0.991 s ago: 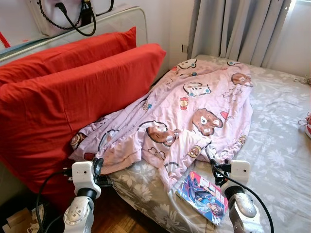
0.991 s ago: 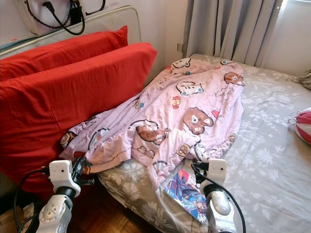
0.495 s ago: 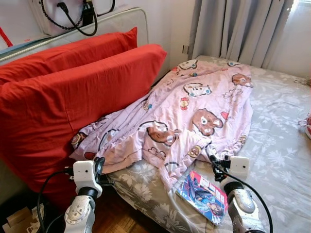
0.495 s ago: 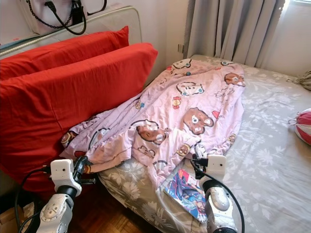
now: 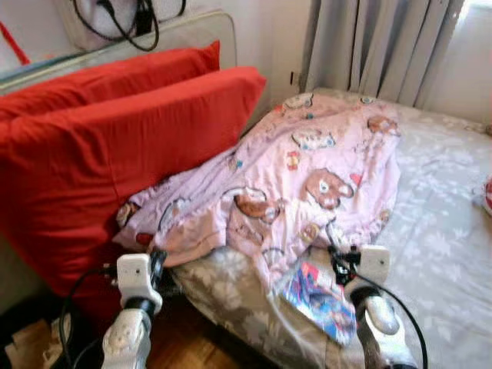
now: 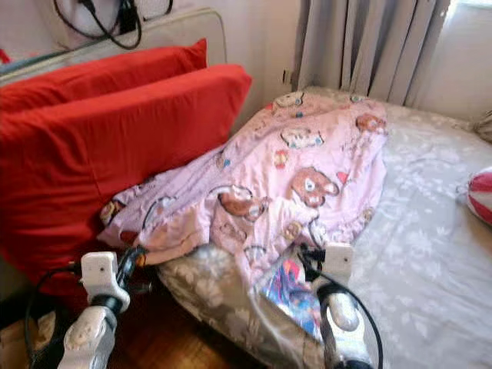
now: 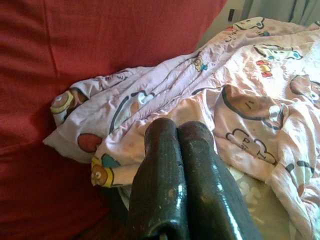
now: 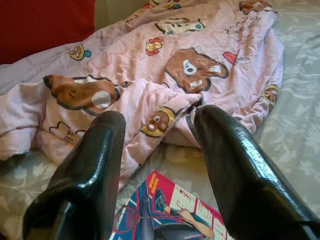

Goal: Clean up the room

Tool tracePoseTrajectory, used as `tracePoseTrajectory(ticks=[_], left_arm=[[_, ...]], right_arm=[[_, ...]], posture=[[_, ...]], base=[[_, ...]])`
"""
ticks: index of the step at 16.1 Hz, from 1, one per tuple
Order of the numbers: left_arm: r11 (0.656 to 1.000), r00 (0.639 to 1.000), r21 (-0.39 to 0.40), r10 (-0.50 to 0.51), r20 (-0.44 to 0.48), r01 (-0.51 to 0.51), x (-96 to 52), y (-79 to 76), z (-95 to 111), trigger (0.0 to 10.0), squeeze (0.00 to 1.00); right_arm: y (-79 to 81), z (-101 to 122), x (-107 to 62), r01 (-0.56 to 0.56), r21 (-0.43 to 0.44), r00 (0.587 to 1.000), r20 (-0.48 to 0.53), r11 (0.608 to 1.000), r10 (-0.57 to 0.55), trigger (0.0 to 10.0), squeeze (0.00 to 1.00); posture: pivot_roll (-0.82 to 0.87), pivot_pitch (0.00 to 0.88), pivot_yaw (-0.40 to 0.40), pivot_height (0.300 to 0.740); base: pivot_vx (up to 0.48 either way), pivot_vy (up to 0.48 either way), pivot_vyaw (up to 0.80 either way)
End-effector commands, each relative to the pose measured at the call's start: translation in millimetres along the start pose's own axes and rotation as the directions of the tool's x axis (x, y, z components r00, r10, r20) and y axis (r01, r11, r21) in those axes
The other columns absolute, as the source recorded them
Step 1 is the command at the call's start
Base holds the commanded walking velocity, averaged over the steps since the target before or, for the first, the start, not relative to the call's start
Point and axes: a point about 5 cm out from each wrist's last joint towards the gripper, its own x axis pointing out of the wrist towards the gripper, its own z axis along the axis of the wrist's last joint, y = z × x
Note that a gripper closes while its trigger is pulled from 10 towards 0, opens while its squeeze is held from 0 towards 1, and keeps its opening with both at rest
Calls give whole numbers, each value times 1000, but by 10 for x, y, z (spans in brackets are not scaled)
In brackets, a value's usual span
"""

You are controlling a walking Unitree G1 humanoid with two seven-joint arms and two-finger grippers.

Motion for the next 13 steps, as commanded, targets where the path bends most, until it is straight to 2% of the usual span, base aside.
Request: tracePoseTrajectory(ticks=[1,13], left_arm=[[1000,1000,1,14,-4,-14,-10,33,4,10000,0],[1000,1000,2,5,-13,-5,2,14,3,10000,0]], right_arm=[[27,28,16,-9,0,1000,7,1000,9,10000,0],[139,-26,34,-49,0,998,-32,999,49,10000,0]], posture=[[54,0,22,667],[57,0,26,667]], base=[[0,0,0],[0,0,0]])
